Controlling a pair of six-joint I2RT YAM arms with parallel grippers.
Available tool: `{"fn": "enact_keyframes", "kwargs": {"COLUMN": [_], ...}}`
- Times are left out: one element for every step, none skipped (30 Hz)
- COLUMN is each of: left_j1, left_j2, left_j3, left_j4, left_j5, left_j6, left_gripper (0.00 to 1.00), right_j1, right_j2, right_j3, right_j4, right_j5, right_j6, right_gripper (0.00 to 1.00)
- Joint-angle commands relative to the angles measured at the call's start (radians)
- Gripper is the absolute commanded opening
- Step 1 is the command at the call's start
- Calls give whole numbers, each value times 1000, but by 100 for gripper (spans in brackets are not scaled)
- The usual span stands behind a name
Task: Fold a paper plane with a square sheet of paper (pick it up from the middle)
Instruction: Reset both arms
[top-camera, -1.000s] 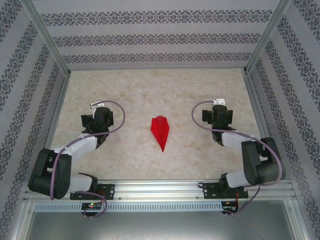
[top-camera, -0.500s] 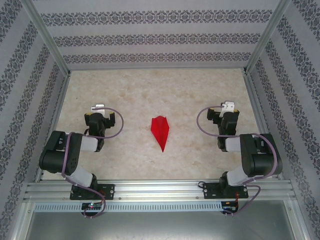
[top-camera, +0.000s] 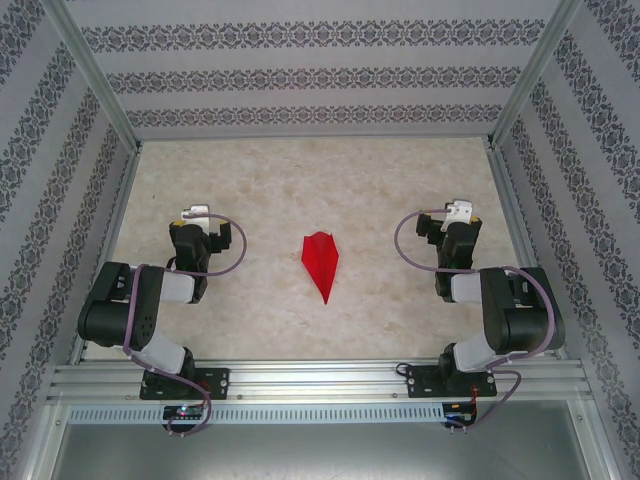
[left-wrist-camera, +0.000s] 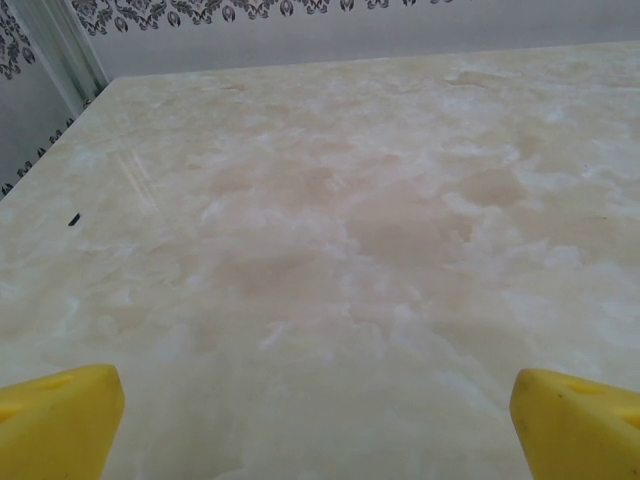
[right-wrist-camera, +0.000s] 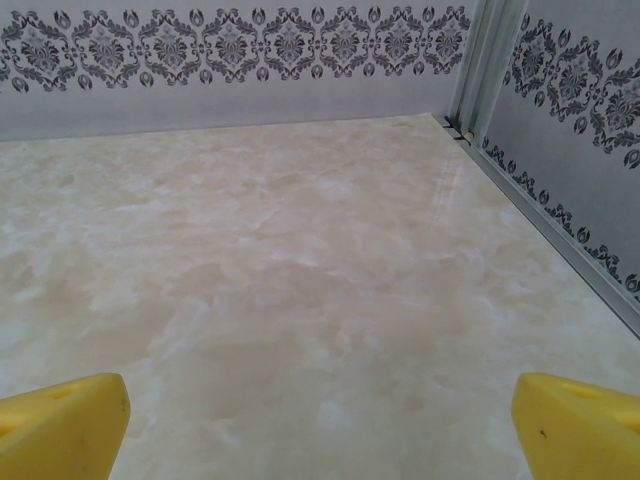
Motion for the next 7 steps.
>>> {"fn": "enact_keyframes", "kwargs": {"left_j1": [-3, -3, -3, -3, -3, -3, -3], "left_j2": [-7, -7, -8, -8, -7, -8, -8], "left_j3": [9, 11, 9, 11, 10, 9, 9], "left_j4": [46, 45, 43, 43, 45, 48, 46], "left_j5": [16, 17, 19, 19, 19, 19, 19], "left_j6": [12, 12, 11, 11, 12, 12, 12], "left_gripper": [100, 100, 100, 100, 100, 100, 100], "right_j1": [6, 8, 7, 6, 6, 6, 7], "right_j2": [-11, -11, -11, -11, -11, -12, -12], "right_j3": [15, 15, 15, 15, 15, 15, 15], "right_j4": [23, 23, 23, 23, 23, 23, 23], "right_j5": [11, 11, 12, 11, 11, 11, 12], "right_j6": [14, 15, 15, 15, 14, 13, 15], "right_gripper": [98, 98, 98, 98, 98, 98, 98]}}
